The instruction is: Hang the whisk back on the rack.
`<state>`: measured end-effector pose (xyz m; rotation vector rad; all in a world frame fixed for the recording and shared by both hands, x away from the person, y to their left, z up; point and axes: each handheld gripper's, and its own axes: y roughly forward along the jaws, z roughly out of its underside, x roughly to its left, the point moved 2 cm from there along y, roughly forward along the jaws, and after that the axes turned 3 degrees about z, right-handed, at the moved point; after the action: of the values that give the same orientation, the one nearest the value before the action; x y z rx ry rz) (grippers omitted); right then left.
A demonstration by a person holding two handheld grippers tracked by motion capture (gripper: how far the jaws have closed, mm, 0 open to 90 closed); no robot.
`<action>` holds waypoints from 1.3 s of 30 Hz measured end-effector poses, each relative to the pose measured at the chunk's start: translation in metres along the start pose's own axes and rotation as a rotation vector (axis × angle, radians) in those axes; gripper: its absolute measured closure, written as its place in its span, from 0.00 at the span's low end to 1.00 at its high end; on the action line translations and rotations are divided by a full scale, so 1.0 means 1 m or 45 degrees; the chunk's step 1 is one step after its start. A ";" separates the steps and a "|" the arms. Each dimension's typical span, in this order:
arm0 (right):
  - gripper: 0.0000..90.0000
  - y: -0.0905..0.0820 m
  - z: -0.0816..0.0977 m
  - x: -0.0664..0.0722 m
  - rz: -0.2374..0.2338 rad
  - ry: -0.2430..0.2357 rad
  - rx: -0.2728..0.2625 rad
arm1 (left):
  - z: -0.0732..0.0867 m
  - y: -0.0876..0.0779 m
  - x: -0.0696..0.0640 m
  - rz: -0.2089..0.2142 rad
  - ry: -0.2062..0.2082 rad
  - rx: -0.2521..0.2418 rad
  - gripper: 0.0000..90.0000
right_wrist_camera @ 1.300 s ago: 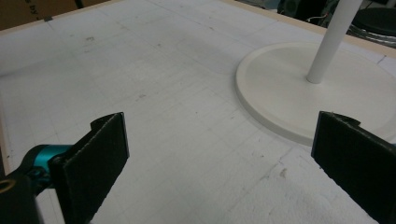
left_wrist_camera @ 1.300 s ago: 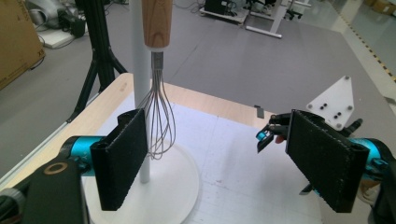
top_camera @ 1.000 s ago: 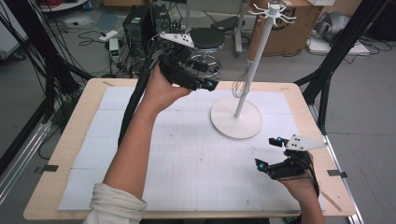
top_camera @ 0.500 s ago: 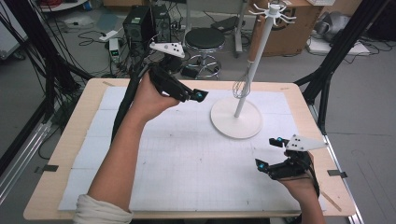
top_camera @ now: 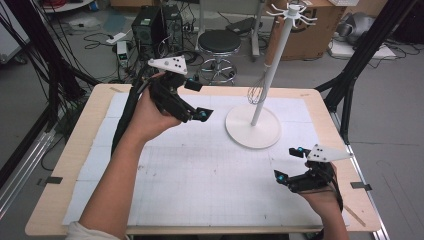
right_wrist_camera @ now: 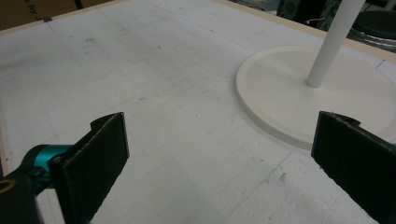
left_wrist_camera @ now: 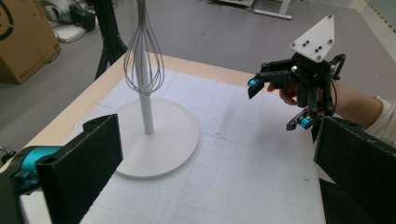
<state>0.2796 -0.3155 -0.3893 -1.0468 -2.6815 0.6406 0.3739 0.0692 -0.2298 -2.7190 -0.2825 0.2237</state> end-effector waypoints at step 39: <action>0.03 0.006 0.001 0.003 0.005 -0.003 0.033 | 0.125 -0.049 -0.010 -0.118 -0.144 -0.027 0.02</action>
<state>0.2807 -0.3099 -0.3927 -1.0453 -2.6671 0.6756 0.3317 0.1571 -0.3223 -2.7106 -0.4438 0.3503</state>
